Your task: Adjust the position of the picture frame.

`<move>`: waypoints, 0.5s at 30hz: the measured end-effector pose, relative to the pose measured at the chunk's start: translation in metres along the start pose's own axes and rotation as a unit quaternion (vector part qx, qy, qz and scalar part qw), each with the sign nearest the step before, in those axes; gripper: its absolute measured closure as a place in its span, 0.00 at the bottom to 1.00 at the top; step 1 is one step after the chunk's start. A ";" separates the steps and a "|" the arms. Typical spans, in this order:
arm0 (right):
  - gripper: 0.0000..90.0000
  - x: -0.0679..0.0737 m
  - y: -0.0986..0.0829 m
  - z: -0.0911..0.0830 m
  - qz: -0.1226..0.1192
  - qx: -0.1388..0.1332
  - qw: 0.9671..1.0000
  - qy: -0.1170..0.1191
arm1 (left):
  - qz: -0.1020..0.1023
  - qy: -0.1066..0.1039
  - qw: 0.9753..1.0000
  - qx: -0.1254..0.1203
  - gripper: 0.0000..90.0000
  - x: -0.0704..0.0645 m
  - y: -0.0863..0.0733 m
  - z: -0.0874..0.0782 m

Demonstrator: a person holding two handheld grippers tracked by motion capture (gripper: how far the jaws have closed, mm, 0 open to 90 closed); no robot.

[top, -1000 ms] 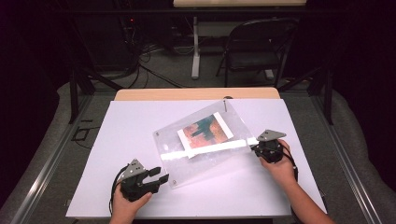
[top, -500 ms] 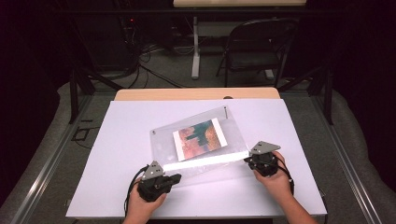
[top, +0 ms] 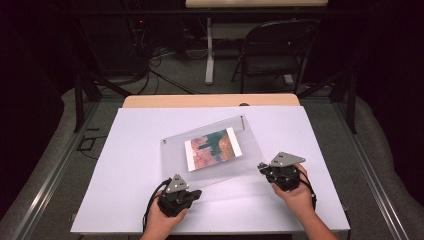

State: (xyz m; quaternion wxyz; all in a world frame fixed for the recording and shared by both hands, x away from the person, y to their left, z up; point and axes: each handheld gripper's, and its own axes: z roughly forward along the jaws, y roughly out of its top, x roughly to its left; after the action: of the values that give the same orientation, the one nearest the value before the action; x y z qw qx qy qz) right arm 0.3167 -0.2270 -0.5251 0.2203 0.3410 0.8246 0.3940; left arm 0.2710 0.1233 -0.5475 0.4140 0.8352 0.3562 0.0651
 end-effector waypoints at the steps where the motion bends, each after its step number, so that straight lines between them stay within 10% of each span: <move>1: 0.95 0.001 -0.001 0.000 0.000 0.001 1.000 0.002 | -0.005 -0.006 1.000 0.001 1.00 0.001 0.000 0.000; 15: 0.96 0.021 -0.004 0.006 -0.054 0.013 0.997 0.060 | -0.047 -0.010 0.999 0.020 1.00 0.022 0.002 -0.002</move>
State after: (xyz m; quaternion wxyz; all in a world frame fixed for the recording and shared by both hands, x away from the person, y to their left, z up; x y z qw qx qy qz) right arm 0.3048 -0.2100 -0.5334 0.1867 0.2742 0.8589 0.3902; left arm 0.2872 0.1383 -0.5487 0.4037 0.8260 0.3922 0.0301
